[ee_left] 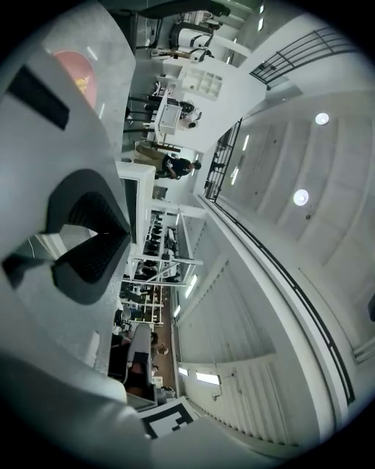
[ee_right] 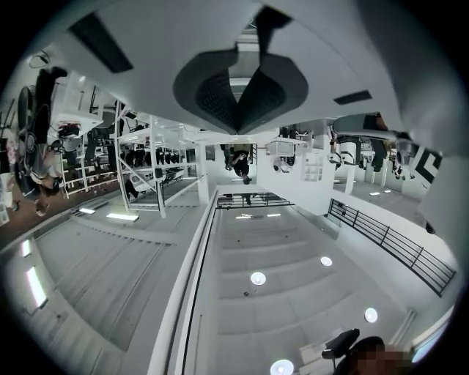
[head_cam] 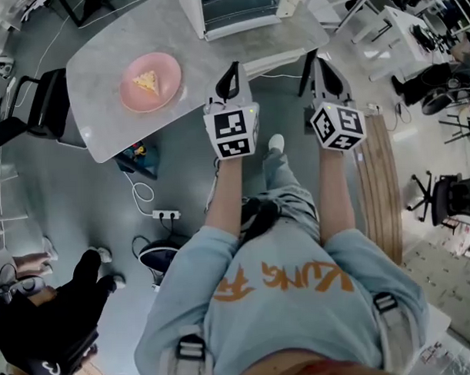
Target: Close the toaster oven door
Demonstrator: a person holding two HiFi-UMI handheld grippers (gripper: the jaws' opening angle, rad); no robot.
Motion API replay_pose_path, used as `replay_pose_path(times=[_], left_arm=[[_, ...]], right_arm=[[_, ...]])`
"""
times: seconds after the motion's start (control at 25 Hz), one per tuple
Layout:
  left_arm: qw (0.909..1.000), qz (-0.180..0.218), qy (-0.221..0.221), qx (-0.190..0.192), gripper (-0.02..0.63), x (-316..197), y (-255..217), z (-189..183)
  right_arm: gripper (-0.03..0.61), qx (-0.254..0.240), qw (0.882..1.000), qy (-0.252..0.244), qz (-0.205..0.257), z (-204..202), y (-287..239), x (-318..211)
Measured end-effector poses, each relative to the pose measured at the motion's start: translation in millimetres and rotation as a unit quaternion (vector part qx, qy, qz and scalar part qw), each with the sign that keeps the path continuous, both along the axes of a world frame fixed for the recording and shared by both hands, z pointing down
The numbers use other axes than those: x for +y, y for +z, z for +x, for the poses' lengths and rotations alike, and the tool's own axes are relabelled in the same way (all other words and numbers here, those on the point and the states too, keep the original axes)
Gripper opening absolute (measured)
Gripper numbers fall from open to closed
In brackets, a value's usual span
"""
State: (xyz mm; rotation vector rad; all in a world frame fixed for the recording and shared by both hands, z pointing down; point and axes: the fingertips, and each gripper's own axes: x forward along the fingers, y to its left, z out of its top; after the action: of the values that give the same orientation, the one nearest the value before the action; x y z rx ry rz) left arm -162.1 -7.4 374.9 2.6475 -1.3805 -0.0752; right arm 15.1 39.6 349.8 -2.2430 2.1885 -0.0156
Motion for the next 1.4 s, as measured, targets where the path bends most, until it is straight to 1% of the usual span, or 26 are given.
replay_pose_path(times=[0.12, 0.2, 0.36, 0.52, 0.64, 0.72, 0.8, 0.92, 1.08, 1.2, 1.4], left_arm=[[0.9996, 0.003, -0.026, -0.006, 0.002, -33.9, 0.1, 12.7], [0.9991, 0.003, -0.04, -0.009, 0.002, -58.2, -1.0, 27.8], [0.9981, 0.009, -0.058, -0.016, 0.002, -109.7, -14.4, 69.6], [0.9944, 0.014, -0.102, -0.023, 0.002, -160.5, -32.7, 87.7], [0.9923, 0.031, -0.117, -0.024, 0.002, -182.3, -53.0, 108.7], [0.9914, 0.041, -0.12, -0.032, 0.002, -192.6, -62.3, 122.2], [0.9902, 0.044, -0.128, -0.037, 0.002, -201.4, -66.4, 127.0], [0.9879, 0.043, -0.142, -0.044, 0.002, -212.6, -64.3, 119.3], [0.9866, 0.023, -0.155, -0.045, 0.002, -220.0, -41.4, 105.8], [0.9867, 0.005, -0.154, -0.054, 0.002, -218.9, -17.8, 100.3], [0.9841, -0.022, -0.148, -0.095, 0.002, -200.0, 21.5, 96.2]], right_arm=[[-0.002, -0.003, 1.0, -0.025, 0.009, 16.9, -0.5, -39.1], [-0.002, -0.004, 0.999, -0.039, 0.015, 33.0, -3.4, -66.9], [-0.002, -0.005, 0.998, -0.056, 0.02, 80.8, -16.0, -126.7], [-0.002, -0.013, 0.997, -0.071, 0.031, 127.1, -29.9, -173.4], [-0.002, -0.021, 0.996, -0.079, 0.044, 160.6, -44.5, -204.8], [-0.002, -0.03, 0.994, -0.088, 0.053, 172.6, -53.0, -224.5], [-0.002, -0.033, 0.992, -0.106, 0.056, 169.3, -56.2, -240.7], [-0.002, -0.023, 0.988, -0.149, 0.047, 141.8, -46.2, -262.3], [-0.002, -0.015, 0.981, -0.191, 0.022, 109.5, -22.4, -284.2], [-0.002, 0.01, 0.977, -0.211, 0.007, 97.6, -9.9, -291.4], [-0.002, 0.064, 0.968, -0.243, -0.027, 92.2, 23.1, -285.9]])
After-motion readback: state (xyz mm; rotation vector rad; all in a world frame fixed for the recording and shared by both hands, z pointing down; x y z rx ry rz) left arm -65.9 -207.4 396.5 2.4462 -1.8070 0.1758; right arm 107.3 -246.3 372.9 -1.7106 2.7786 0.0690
